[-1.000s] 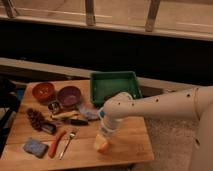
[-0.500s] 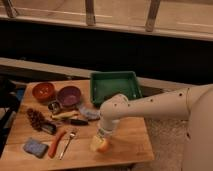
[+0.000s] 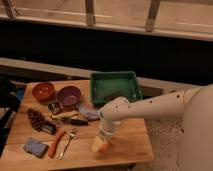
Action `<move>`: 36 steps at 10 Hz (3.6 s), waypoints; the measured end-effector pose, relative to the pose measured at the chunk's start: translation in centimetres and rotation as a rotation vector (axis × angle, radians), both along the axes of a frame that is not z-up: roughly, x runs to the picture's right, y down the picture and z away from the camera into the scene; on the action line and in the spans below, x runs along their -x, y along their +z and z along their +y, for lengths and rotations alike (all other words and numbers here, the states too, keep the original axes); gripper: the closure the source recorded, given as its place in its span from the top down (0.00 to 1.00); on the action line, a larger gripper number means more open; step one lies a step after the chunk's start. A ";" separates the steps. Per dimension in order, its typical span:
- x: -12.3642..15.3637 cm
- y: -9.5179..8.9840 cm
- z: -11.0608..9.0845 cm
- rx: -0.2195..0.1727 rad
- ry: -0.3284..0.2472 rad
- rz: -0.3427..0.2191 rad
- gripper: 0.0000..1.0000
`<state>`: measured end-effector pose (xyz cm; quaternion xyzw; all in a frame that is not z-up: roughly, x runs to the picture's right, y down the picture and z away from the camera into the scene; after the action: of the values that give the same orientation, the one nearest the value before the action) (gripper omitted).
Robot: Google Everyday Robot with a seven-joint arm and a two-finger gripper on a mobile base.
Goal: Place apple in purple bowl
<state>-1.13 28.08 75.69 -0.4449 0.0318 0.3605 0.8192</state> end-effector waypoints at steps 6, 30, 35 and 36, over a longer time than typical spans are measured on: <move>-0.5 -0.4 -1.0 -0.041 -0.014 0.017 0.06; 8.2 -2.6 -23.7 -0.346 0.035 -0.321 0.00; 16.7 0.3 -28.7 -0.446 0.025 -0.375 0.00; 17.6 0.8 -30.0 -0.468 0.011 -0.385 0.00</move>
<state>-18.70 -1.94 76.46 -0.3045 -0.2103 0.2715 0.8885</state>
